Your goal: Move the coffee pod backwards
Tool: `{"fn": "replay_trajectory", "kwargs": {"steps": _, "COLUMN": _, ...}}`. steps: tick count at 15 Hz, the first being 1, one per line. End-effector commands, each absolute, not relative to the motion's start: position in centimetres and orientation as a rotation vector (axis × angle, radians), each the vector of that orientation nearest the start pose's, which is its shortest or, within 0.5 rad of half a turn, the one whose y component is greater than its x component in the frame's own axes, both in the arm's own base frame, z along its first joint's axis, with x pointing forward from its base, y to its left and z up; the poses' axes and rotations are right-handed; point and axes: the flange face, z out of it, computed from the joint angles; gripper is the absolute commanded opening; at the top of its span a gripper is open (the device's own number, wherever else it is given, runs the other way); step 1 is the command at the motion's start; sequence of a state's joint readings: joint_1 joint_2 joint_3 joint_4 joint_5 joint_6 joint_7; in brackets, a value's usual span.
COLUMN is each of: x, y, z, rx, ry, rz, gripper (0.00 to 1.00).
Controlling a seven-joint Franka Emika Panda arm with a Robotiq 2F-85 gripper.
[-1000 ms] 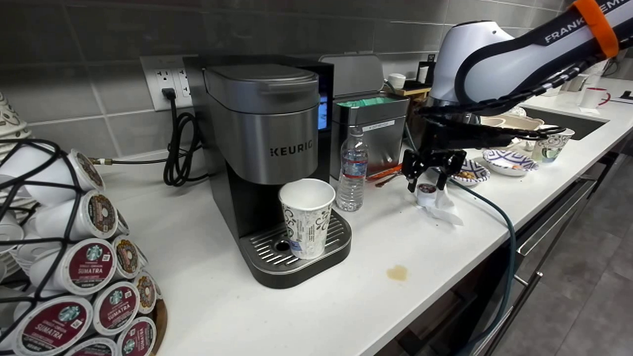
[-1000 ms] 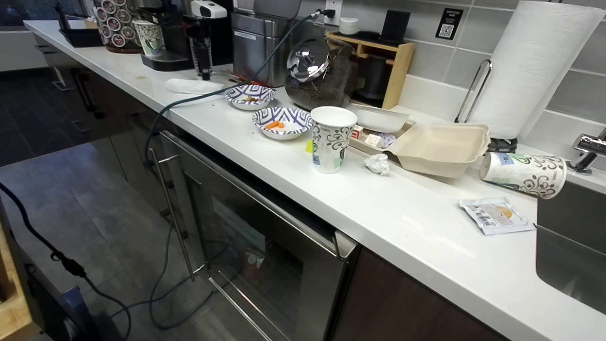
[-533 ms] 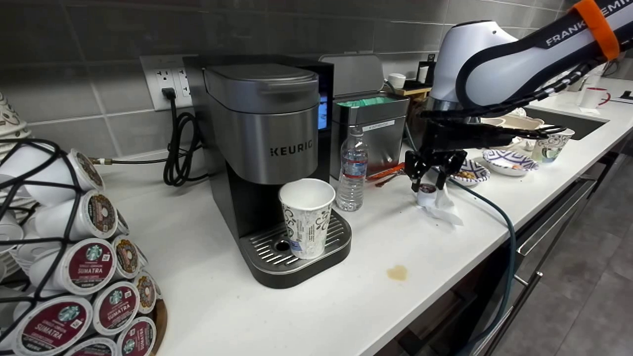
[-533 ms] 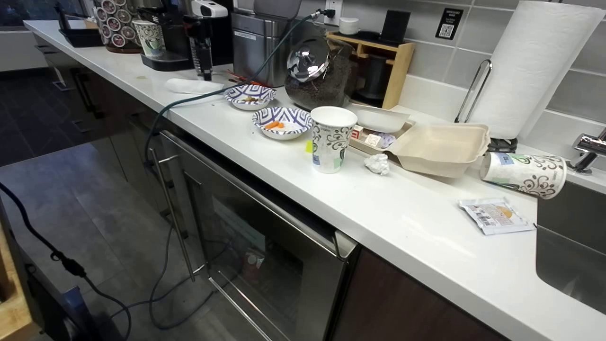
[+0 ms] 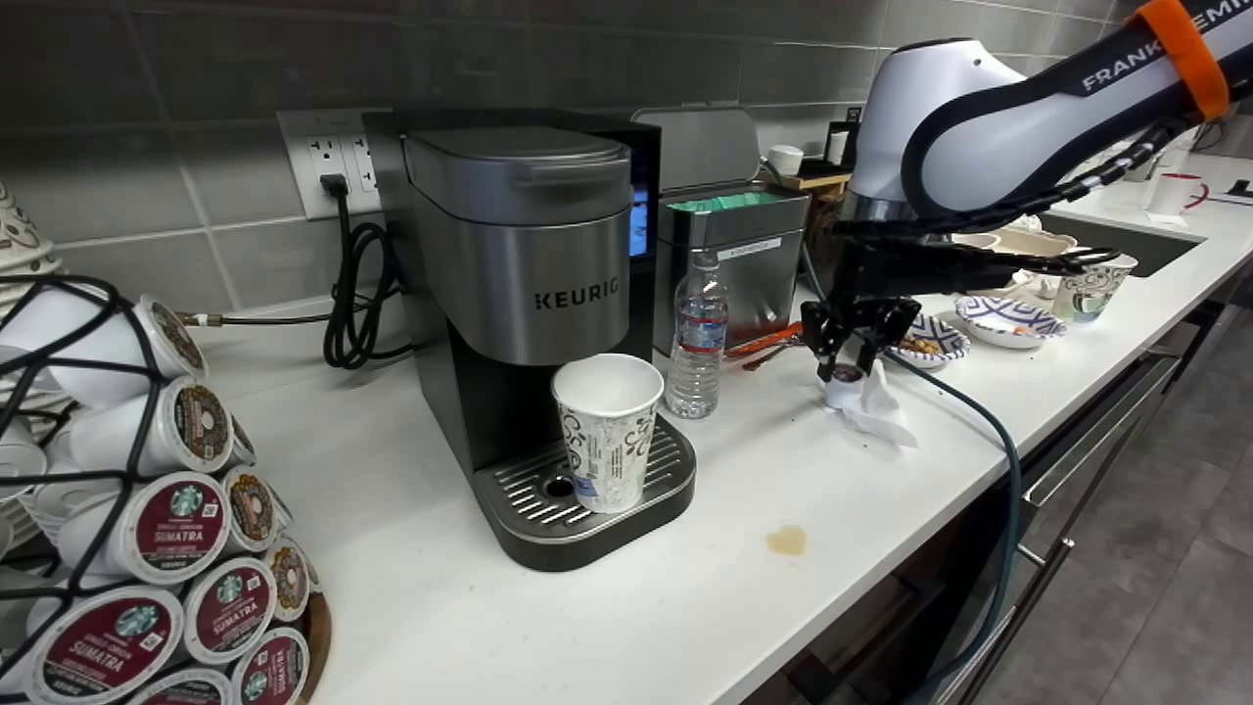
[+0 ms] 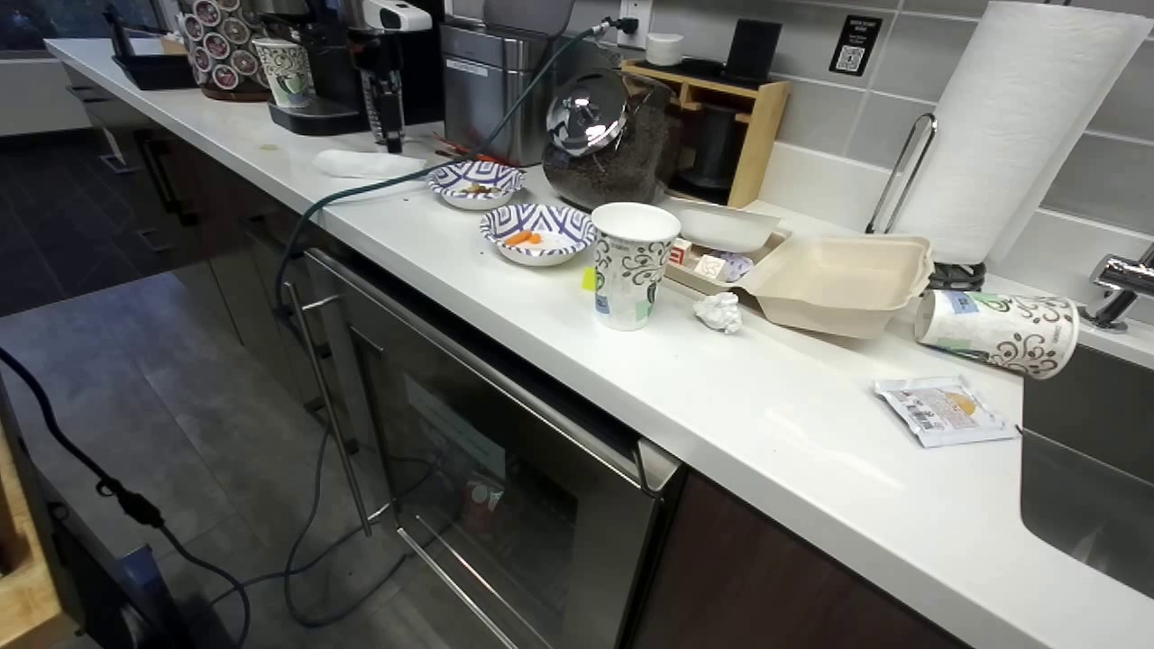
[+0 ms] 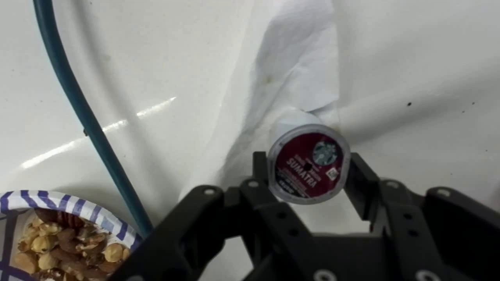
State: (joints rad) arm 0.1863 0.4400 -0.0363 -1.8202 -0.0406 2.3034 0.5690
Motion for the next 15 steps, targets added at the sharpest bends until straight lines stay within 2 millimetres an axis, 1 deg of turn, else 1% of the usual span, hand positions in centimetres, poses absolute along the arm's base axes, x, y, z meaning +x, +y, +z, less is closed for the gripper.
{"fn": "replay_trajectory", "kwargs": {"steps": 1, "x": 64.6, "y": 10.2, "z": 30.6, "rx": -3.112, "ry": 0.626, "rz": -0.152, "gripper": 0.51}}
{"fn": "replay_trajectory", "kwargs": {"steps": 7, "x": 67.1, "y": 11.5, "z": 31.8, "rx": -3.104, "ry": 0.646, "rz": -0.232, "gripper": 0.53}}
{"fn": "replay_trajectory", "kwargs": {"steps": 10, "x": 68.4, "y": 12.5, "z": 31.4, "rx": -3.112, "ry": 0.654, "rz": -0.256, "gripper": 0.49}}
{"fn": "replay_trajectory", "kwargs": {"steps": 15, "x": 70.0, "y": 14.5, "z": 30.4, "rx": -3.122, "ry": 0.657, "rz": -0.288, "gripper": 0.48}}
